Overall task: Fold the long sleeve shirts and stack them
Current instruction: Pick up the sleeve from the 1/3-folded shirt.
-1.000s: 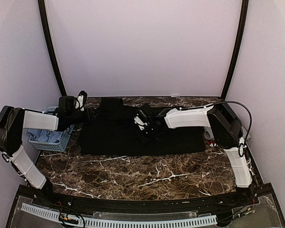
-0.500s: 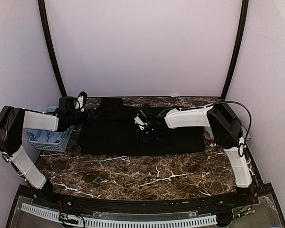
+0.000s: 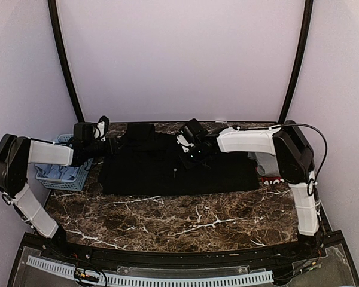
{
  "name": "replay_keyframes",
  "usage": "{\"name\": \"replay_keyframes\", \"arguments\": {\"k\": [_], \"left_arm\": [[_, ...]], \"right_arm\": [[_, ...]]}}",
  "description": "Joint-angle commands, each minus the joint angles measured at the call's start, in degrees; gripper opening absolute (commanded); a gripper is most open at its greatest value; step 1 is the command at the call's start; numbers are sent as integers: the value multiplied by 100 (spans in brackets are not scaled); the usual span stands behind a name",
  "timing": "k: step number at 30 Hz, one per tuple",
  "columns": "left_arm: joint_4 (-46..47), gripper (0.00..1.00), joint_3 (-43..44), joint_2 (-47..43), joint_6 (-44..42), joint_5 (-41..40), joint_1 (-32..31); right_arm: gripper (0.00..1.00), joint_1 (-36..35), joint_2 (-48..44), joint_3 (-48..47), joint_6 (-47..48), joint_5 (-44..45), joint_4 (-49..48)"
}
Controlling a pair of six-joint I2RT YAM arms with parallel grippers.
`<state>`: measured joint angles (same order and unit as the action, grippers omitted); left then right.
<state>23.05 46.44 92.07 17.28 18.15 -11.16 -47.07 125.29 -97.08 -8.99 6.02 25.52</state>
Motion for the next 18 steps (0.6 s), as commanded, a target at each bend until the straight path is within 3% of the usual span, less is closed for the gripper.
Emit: {"name": "replay_keyframes", "arguments": {"k": [1,4,7,12,18], "left_arm": [[-33,56,-165,-274,98,67,0],[6,56,-217,-306,163,149,0],[120,56,-319,-380,236,401,-5],[334,57,-483,-373,386,1010,-126],[326,57,-239,109,502,1351,-811]], "right_arm": [[1,59,-250,200,-432,-328,-278],[18,81,-119,219,-712,-571,-356],[29,97,-36,292,-950,-874,-528],[33,103,37,391,-1105,-1021,-796],[31,110,-29,525,-1096,-1029,-901]]}}
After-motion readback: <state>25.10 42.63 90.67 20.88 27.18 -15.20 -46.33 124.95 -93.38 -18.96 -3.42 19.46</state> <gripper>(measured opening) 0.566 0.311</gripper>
